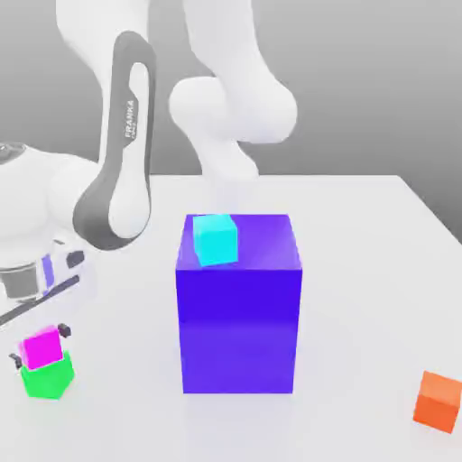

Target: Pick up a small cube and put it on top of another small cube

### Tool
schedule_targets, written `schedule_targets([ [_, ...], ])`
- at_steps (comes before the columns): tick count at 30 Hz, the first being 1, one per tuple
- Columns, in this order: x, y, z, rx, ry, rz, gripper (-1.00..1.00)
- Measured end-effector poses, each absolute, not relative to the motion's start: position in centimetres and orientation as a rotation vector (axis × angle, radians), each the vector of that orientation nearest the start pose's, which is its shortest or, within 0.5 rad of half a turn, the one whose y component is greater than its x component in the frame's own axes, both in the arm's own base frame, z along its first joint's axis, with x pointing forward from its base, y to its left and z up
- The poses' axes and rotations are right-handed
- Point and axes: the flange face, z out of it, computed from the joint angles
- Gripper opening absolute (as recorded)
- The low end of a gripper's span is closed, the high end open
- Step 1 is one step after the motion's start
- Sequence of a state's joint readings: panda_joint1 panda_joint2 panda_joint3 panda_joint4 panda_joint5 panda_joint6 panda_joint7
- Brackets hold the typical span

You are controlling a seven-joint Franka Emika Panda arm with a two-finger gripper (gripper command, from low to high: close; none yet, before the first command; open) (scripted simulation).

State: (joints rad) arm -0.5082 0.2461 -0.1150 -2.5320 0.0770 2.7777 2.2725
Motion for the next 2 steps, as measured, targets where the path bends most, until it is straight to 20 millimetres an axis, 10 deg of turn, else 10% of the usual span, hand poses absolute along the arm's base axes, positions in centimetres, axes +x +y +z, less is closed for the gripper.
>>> schedule_targets([
  [2, 36.87, -27.25, 18.31, -0.277, 3.129, -0.001, 1.0],
])
